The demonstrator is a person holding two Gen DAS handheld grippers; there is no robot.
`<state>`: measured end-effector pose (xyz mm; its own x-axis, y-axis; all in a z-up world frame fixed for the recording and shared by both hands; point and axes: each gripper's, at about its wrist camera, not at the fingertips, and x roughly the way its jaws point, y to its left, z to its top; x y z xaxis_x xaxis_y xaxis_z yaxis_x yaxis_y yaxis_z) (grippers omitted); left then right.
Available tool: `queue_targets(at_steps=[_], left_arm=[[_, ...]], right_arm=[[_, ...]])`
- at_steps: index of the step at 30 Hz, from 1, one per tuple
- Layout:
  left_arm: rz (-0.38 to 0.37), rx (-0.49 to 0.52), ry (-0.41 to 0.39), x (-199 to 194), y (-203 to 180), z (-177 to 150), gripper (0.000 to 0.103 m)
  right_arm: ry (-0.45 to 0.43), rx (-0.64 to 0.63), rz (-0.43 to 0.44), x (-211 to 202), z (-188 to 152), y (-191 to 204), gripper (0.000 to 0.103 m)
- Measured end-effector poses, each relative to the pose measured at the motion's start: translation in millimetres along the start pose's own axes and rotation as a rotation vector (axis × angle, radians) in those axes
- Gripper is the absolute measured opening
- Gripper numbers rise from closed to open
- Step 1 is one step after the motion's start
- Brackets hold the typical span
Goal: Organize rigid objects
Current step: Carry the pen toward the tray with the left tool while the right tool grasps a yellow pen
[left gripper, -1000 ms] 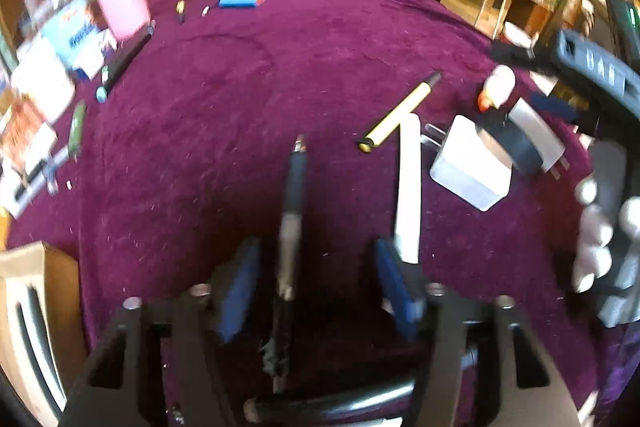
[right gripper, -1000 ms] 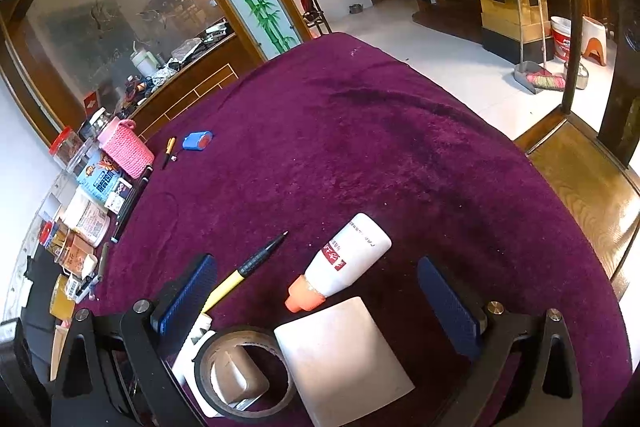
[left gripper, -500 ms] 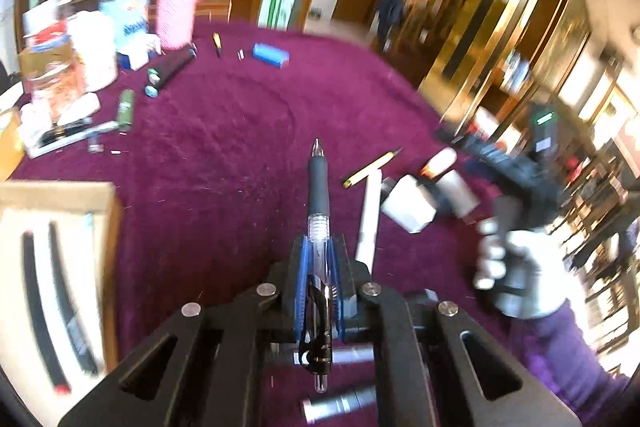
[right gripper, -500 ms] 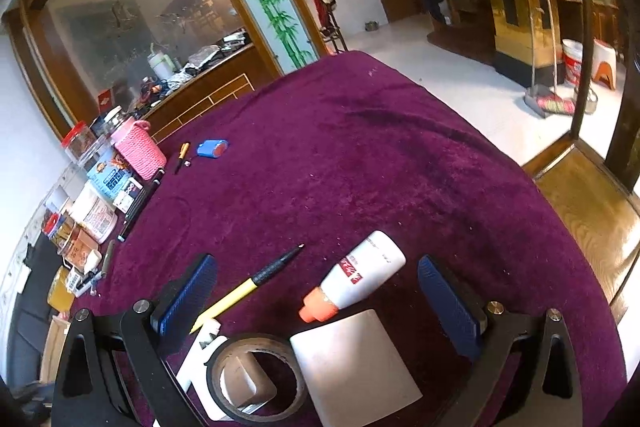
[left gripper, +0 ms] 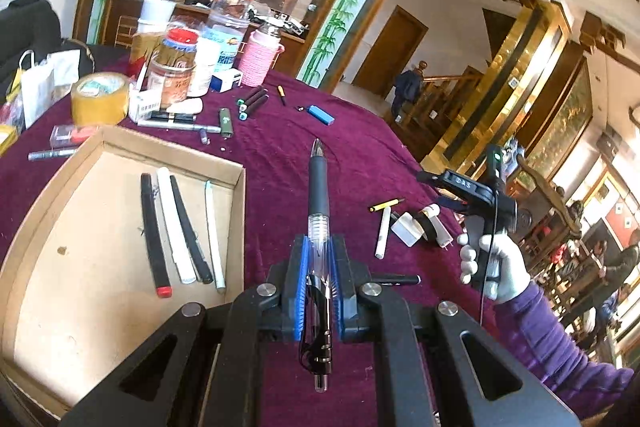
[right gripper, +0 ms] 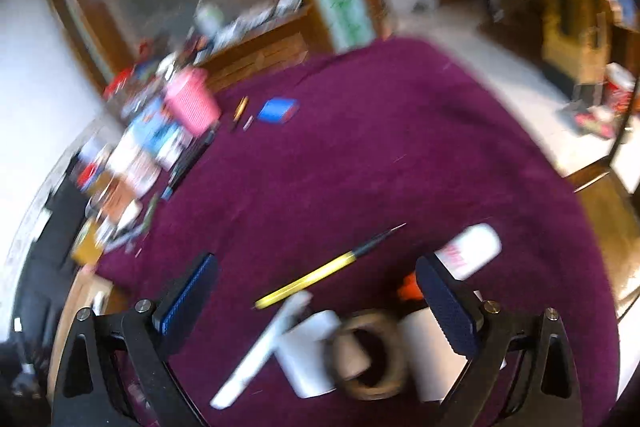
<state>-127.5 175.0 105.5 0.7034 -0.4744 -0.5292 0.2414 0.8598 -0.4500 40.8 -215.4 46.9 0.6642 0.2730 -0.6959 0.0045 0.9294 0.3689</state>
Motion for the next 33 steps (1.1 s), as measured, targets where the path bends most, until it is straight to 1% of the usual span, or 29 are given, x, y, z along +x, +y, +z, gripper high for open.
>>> queue_targets(at_steps=[2, 3, 4, 6, 7, 8, 10, 11, 12, 13, 15, 16, 17, 18, 21, 25, 26, 28, 30, 31, 32, 33], left_arm=[[-0.004, -0.007, -0.002, 0, 5, -2, 0.011], [-0.003, -0.008, -0.004, 0, 7, -3, 0.011], [-0.002, -0.008, -0.006, -2, 9, -4, 0.011], [0.002, -0.012, -0.007, -2, 15, -4, 0.011], [0.003, -0.018, -0.006, -1, 19, -4, 0.011], [0.005, -0.024, -0.006, -3, 22, -5, 0.011], [0.009, -0.047, -0.004, -3, 32, -5, 0.011], [0.009, -0.055, -0.002, -3, 34, -5, 0.011], [0.01, -0.065, -0.001, -3, 38, -5, 0.011], [0.011, -0.071, 0.001, -2, 41, -5, 0.011], [0.011, -0.08, 0.001, -1, 45, -6, 0.011], [0.009, -0.082, 0.001, -2, 46, -6, 0.011], [0.01, -0.082, -0.001, -2, 46, -6, 0.011], [0.014, -0.083, -0.002, -3, 47, -7, 0.011], [0.017, -0.105, -0.001, -4, 52, -8, 0.011], [0.027, -0.123, 0.0, -11, 55, -11, 0.01], [0.025, -0.127, -0.002, -12, 56, -11, 0.011], [0.025, -0.126, -0.011, -17, 54, -11, 0.011], [0.025, -0.118, -0.021, -21, 53, -11, 0.011], [0.023, -0.114, -0.024, -22, 52, -11, 0.011], [0.02, -0.111, -0.026, -22, 51, -12, 0.011], [0.018, -0.109, -0.025, -20, 51, -11, 0.011]], right_arm=[[0.095, 0.002, -0.002, 17, 8, 8, 0.09], [0.14, 0.002, -0.024, 28, 12, 10, 0.082], [0.166, 0.004, -0.051, 36, 15, 11, 0.076], [0.214, 0.005, -0.119, 53, 22, 11, 0.075], [0.237, 0.009, -0.148, 61, 23, 11, 0.072], [0.262, 0.018, -0.171, 70, 25, 10, 0.067], [0.304, 0.031, -0.194, 85, 25, 11, 0.063], [0.313, 0.029, -0.216, 91, 24, 11, 0.063], [0.288, 0.009, -0.241, 91, 24, 17, 0.063], [0.285, -0.011, -0.26, 94, 22, 22, 0.062], [0.257, -0.069, -0.315, 98, 18, 34, 0.054], [0.242, -0.104, -0.334, 99, 15, 40, 0.035], [0.227, -0.127, -0.319, 98, 13, 45, 0.006], [0.232, -0.136, -0.28, 98, 11, 48, 0.004], [0.218, -0.139, -0.24, 97, 4, 55, 0.003], [0.211, -0.089, -0.188, 97, 1, 52, 0.003], [0.215, -0.068, -0.183, 95, 2, 50, 0.004], [0.211, 0.016, -0.159, 91, 4, 40, 0.004], [0.211, 0.096, -0.156, 84, 8, 27, 0.013], [0.212, 0.118, -0.159, 81, 9, 22, 0.027], [0.213, 0.134, -0.163, 79, 10, 18, 0.045], [0.212, 0.145, -0.166, 77, 11, 16, 0.053]])
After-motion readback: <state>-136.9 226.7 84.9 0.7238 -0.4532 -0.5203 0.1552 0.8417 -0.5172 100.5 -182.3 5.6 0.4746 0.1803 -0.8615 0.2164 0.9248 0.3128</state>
